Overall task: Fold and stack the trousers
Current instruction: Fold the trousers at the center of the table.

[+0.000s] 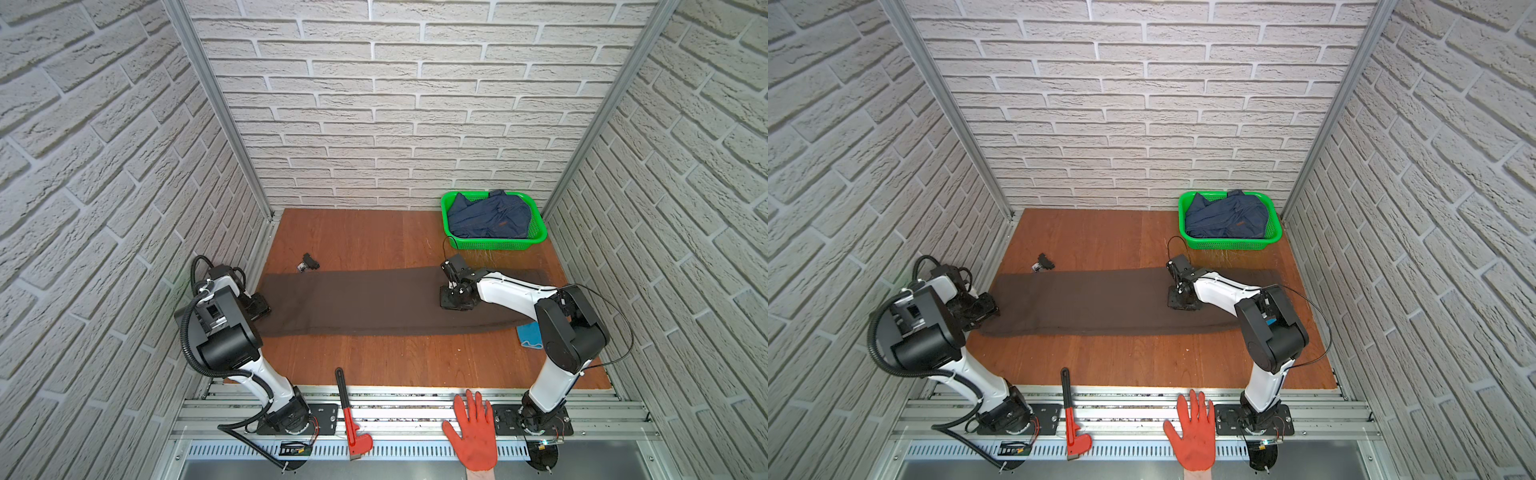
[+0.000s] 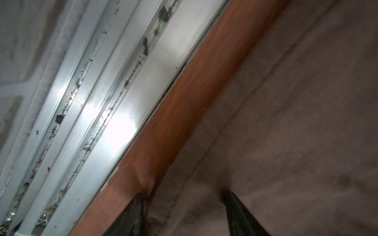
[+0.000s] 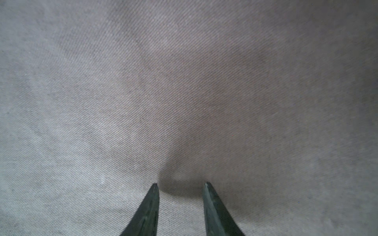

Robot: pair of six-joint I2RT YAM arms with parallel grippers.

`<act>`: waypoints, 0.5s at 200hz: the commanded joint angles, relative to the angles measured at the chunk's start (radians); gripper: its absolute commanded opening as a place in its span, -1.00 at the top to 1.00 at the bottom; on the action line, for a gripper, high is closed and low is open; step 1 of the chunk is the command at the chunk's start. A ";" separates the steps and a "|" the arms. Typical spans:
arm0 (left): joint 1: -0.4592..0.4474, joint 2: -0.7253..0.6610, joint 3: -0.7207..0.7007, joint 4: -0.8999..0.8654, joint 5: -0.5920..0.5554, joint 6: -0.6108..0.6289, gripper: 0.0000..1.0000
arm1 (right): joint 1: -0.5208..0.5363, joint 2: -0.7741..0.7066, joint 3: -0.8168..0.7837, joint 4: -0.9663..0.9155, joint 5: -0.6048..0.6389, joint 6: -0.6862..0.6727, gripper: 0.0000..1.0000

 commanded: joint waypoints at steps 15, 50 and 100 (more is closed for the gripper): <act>0.008 0.016 -0.021 -0.045 -0.007 -0.001 -0.12 | 0.008 0.003 -0.003 0.015 0.011 0.008 0.24; 0.009 0.002 -0.027 -0.040 0.002 0.000 0.26 | 0.009 -0.001 -0.005 0.015 0.012 0.002 0.24; 0.009 -0.059 -0.029 -0.017 0.024 -0.001 0.79 | 0.009 -0.020 -0.012 0.009 0.017 -0.003 0.24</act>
